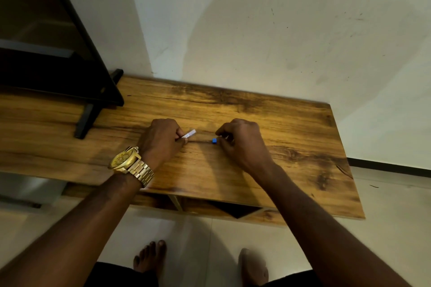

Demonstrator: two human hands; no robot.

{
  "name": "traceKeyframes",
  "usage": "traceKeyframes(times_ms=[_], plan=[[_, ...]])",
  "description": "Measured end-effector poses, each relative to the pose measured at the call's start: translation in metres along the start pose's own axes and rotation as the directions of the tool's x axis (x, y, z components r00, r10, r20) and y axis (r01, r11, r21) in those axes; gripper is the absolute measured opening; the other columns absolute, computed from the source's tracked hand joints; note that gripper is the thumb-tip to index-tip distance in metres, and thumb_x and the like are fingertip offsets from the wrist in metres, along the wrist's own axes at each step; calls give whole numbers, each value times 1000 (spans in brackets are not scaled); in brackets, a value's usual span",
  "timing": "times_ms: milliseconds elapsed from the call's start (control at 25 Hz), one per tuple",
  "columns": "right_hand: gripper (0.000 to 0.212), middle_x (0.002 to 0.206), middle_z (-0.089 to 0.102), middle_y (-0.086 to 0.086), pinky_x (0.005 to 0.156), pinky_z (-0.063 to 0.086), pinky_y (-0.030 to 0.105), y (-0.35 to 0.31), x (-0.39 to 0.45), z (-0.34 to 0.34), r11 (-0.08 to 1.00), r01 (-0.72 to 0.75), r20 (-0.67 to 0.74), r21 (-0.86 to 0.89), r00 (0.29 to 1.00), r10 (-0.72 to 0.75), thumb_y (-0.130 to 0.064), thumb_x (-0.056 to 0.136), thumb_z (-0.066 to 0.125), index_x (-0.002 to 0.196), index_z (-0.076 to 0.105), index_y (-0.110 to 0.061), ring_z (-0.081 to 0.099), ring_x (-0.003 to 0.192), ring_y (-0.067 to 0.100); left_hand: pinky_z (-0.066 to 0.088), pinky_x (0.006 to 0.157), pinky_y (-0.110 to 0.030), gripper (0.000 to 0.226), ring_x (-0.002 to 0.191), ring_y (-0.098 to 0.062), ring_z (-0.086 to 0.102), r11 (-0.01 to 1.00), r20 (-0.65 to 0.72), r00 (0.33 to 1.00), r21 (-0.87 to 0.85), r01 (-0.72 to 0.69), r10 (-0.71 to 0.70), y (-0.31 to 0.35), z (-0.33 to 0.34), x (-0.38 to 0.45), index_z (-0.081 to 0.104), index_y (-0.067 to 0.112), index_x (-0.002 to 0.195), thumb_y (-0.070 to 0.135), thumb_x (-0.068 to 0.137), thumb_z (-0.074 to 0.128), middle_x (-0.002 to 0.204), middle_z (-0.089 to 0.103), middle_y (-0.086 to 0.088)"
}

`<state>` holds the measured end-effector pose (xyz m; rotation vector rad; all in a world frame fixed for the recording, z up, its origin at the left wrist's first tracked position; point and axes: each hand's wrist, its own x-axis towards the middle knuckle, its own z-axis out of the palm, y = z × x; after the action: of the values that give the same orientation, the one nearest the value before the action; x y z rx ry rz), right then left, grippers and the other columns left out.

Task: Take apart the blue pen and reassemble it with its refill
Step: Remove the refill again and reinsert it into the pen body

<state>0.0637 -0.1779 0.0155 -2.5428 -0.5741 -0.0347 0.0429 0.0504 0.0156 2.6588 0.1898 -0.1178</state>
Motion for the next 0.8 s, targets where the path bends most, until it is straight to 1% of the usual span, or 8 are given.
traceKeyframes(times_ms=[160, 320, 400, 480, 520, 600, 680, 800], plan=[[29, 116, 76, 4, 90, 57, 26, -3, 4, 16, 999, 6, 35, -43, 999, -4, -20, 100, 75, 129, 79, -18, 70, 99, 14, 64, 85, -46, 13, 94, -20, 75, 997, 14, 1000, -71, 22, -21, -2, -2, -2, 84, 18, 102, 26, 91, 86, 100, 82, -3], [25, 119, 78, 4, 92, 57, 27, -2, 7, 21, 997, -55, 49, -49, 997, 57, -22, 101, 75, 125, 80, -18, 71, 105, 15, 65, 85, -42, 15, 91, -15, 74, 990, 28, 999, -138, 34, -31, -5, -3, 0, 82, 17, 101, 24, 89, 88, 99, 81, -2], [22, 120, 76, 5, 87, 52, 24, -3, 9, 23, 994, -50, 73, -94, 996, 57, -23, 103, 73, 123, 80, -17, 69, 107, 17, 64, 82, -34, 16, 85, -8, 71, 977, 32, 999, -211, 34, -28, -5, -3, 0, 81, 18, 100, 24, 87, 90, 96, 80, 1], [21, 120, 78, 4, 87, 50, 23, -4, 9, 19, 995, -45, 84, -93, 995, 52, -22, 103, 73, 121, 81, -17, 70, 107, 17, 60, 75, -19, 17, 79, 2, 69, 952, 35, 999, -305, 24, -14, -3, -4, 0, 81, 21, 101, 26, 86, 90, 92, 78, 9], [20, 117, 80, 2, 88, 53, 22, -4, 8, 15, 997, -74, 47, -15, 996, 75, -21, 101, 75, 119, 83, -18, 72, 104, 13, 56, 69, -10, 18, 77, 5, 70, 935, 33, 999, -354, 13, -1, 0, -4, 0, 82, 24, 101, 28, 86, 90, 90, 78, 13], [17, 104, 85, -5, 84, 59, 18, 0, 7, -1, 932, -197, -91, 305, 968, 234, -21, 97, 81, 113, 85, -20, 76, 90, 5, 51, 65, -5, 17, 80, 11, 71, 886, 6, 1000, -463, -23, 30, 8, -5, 0, 81, 29, 100, 35, 86, 89, 89, 79, 14], [15, 92, 84, -4, 73, 62, 21, 8, 8, -19, 720, -229, -158, 655, 890, 428, -21, 96, 83, 110, 84, -18, 79, 80, 7, 58, 73, -14, 17, 86, 5, 75, 810, -36, 998, -583, -67, 57, 19, -5, -2, 81, 31, 100, 39, 87, 88, 92, 82, 14], [17, 94, 83, 5, 76, 62, 25, 19, 6, -36, 460, -163, -83, 873, 879, 470, -16, 96, 82, 112, 81, -9, 78, 81, 14, 63, 82, -24, 12, 90, -3, 78, 714, -82, 990, -686, -141, 117, 38, 0, -8, 82, 33, 97, 38, 88, 88, 94, 83, 16]])
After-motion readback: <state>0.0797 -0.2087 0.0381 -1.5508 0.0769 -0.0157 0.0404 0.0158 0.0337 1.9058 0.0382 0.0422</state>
